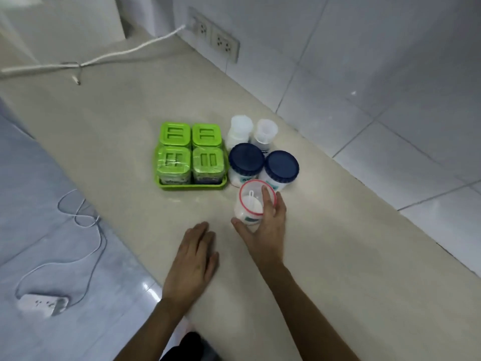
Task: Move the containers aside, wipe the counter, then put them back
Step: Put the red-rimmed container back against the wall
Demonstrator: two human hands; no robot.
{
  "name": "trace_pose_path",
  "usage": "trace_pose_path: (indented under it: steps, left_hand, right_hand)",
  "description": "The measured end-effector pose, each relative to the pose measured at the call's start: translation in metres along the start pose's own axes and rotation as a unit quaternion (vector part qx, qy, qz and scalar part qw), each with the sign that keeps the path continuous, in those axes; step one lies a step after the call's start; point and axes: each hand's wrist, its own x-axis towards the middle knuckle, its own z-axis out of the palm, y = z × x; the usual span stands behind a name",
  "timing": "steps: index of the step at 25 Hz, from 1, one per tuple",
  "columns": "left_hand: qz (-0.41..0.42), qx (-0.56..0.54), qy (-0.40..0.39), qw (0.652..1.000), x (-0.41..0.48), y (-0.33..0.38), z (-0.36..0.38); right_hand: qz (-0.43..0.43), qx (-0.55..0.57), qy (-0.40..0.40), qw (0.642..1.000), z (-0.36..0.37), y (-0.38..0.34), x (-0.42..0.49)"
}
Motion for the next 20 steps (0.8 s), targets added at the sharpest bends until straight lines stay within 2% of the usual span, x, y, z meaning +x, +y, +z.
trace_pose_path:
  steps: [7, 10, 16, 20]
  left_hand:
    - [0.028, 0.008, 0.004, 1.0, 0.0, -0.002, 0.002]
    - [0.104, -0.007, 0.013, 0.994, -0.002, 0.017, 0.014]
    - [0.305, 0.011, -0.082, 0.949, 0.025, 0.14, 0.095]
    - [0.362, 0.017, -0.105, 0.926, 0.017, 0.194, 0.135]
  right_hand:
    - [0.014, 0.043, 0.043, 0.998, 0.004, 0.007, 0.004]
    - [0.027, 0.052, 0.078, 0.995, -0.029, 0.027, -0.021]
    - [0.192, 0.011, 0.223, 0.956, -0.159, 0.145, -0.068]
    - [0.255, -0.015, 0.279, 0.926, -0.227, 0.223, -0.083]
